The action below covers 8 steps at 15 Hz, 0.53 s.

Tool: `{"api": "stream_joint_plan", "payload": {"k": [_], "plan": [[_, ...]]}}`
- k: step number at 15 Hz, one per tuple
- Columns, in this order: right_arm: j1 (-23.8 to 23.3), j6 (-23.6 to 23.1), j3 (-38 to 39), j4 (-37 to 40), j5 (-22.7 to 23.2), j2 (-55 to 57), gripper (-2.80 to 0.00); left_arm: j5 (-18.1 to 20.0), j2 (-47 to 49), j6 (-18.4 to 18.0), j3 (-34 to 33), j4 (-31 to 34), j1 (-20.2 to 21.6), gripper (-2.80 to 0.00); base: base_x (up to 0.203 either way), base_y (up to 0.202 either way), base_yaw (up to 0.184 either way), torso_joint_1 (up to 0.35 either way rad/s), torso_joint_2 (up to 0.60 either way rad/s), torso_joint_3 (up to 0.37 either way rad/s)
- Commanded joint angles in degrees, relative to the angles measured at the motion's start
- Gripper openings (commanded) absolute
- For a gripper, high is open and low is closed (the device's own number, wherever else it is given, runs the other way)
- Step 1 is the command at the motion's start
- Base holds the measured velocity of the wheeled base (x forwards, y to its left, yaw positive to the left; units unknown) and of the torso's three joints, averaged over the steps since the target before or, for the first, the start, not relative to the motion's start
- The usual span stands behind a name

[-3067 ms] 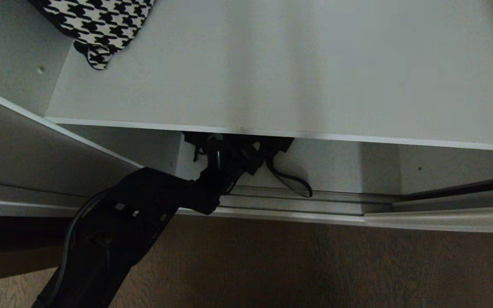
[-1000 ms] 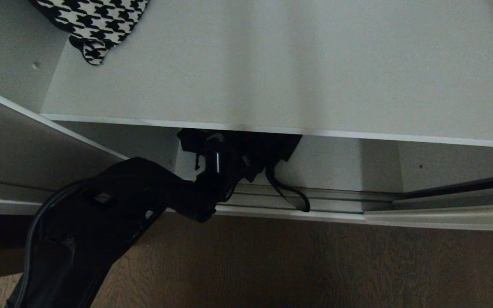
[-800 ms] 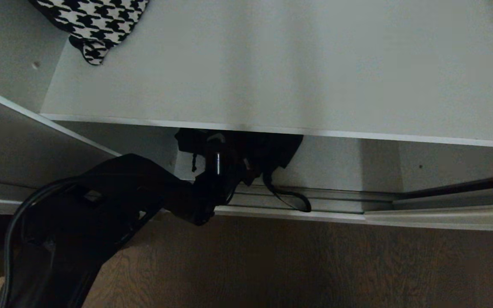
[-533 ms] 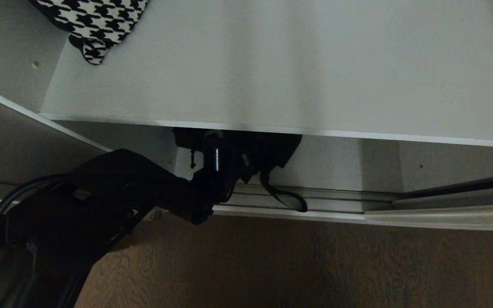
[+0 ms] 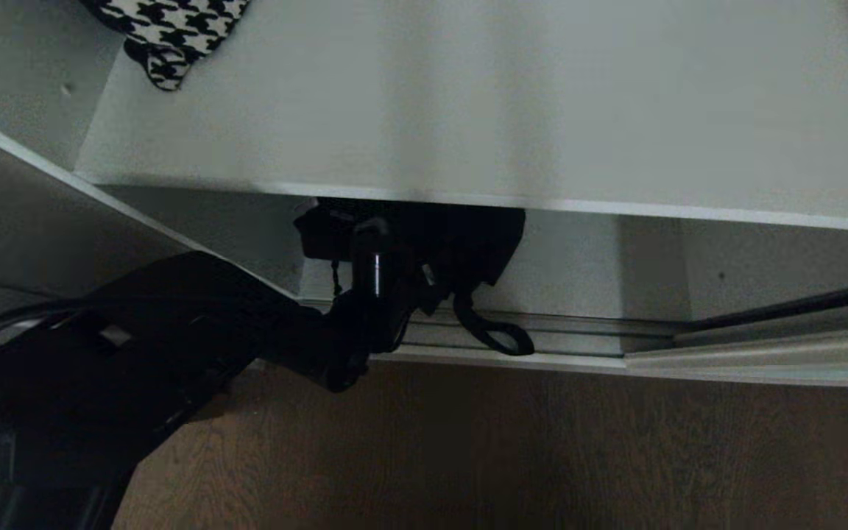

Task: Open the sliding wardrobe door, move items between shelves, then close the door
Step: Place the bag on the higher shelf

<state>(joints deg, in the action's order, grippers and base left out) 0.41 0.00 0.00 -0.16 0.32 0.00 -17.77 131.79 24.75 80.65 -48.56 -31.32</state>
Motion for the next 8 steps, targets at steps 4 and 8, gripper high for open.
{"api": "stream_joint_plan", "payload": {"k": [4, 8], "plan": [[0.02, 0.00, 0.00, -0.02, 0.03, -0.09, -2.80, -0.07, -1.18, 0.13, 0.21, -0.13, -0.14, -2.80, -0.197, 0.000, 0.000, 0.001, 0.00, 0.001], [0.02, 0.00, 0.00, -0.02, 0.03, -0.09, -2.80, -0.15, -1.60, -0.61, 1.17, -0.25, -0.32, -2.80, -0.171, 0.000, -0.002, 0.000, 0.00, 0.000]]}}
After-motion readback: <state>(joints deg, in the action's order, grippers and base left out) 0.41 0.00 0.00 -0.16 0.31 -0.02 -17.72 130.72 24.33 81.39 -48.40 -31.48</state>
